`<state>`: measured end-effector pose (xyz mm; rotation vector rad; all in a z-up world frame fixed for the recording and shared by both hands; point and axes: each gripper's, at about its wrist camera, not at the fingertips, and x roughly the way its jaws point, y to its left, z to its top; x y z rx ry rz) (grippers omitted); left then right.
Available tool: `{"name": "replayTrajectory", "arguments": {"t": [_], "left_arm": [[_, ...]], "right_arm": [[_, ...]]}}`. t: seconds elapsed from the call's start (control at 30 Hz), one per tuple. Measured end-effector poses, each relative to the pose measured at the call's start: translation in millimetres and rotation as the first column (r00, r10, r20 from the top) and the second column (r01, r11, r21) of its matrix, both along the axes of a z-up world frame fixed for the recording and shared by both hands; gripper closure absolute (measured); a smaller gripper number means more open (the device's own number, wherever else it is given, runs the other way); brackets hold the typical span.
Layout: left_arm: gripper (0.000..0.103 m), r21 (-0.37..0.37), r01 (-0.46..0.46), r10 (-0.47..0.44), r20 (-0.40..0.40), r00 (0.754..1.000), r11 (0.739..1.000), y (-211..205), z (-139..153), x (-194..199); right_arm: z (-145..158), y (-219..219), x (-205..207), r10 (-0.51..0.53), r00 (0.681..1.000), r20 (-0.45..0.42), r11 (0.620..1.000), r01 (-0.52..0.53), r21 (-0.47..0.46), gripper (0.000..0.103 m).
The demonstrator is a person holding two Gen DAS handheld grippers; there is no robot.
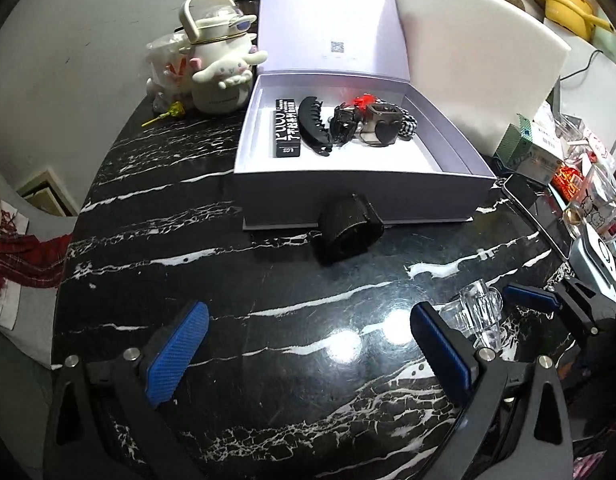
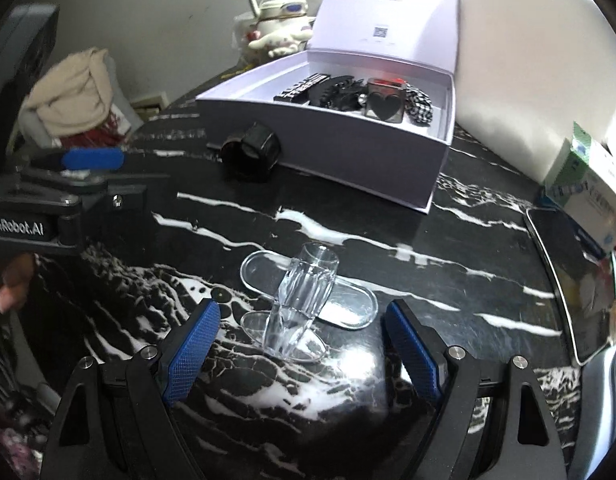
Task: Organize rigid objects
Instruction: 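Grasp the clear plastic clip with the right tool while the left tool grasps the black hair tie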
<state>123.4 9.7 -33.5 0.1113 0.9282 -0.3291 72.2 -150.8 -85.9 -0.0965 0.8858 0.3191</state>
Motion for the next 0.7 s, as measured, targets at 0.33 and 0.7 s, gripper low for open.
{"name": "replayTrajectory", "arguments": {"t": [0.33, 0.7], "left_arm": [[0.0, -0.026, 0.053, -0.054, -0.027, 0.998, 0.998, -15, -6, 17], [0.008, -0.031, 0.071, -0.072, -0.046, 0.996, 0.997, -39, -9, 50]], "right_arm": [[1, -6, 11, -0.017, 1.0, 0.026, 1.0, 0.017, -0.006, 0.039], [3, -25, 19, -0.022, 1.0, 0.015, 0.999, 0.022, 0.035, 0.05]]}}
